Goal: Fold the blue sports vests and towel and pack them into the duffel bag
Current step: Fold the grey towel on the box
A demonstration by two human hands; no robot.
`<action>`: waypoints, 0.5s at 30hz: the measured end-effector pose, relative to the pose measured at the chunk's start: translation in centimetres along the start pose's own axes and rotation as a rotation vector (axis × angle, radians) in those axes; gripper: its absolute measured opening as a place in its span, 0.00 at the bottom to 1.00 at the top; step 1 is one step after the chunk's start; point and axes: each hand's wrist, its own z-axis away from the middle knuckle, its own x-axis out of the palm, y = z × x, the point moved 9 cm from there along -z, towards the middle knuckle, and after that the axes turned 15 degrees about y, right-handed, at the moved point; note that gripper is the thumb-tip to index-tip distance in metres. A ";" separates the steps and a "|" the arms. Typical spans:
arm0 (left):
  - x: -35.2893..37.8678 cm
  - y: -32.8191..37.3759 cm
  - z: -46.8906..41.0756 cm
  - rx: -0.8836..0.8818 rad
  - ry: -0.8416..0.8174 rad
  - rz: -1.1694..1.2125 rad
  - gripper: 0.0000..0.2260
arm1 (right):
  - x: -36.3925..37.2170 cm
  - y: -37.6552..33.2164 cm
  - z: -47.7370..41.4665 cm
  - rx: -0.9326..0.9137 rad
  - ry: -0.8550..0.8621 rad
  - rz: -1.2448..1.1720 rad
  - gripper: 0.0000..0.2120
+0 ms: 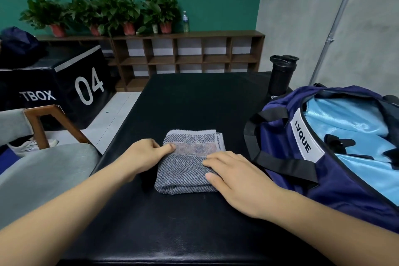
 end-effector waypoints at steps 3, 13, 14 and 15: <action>0.6 0.3 1.0 -0.060 -0.057 0.124 0.25 | 0.4 -0.1 -0.1 -0.004 -0.007 0.019 0.22; 1.2 5.4 4.9 -0.223 -0.333 0.705 0.17 | -0.8 -1.8 -0.2 0.026 -0.042 0.038 0.46; 1.0 6.4 5.5 -0.208 -0.357 0.711 0.19 | -1.4 -2.3 -0.2 0.015 -0.003 0.036 0.51; 0.6 7.4 6.0 -0.188 -0.375 0.718 0.19 | -2.0 -2.9 -0.2 0.003 0.040 0.032 0.56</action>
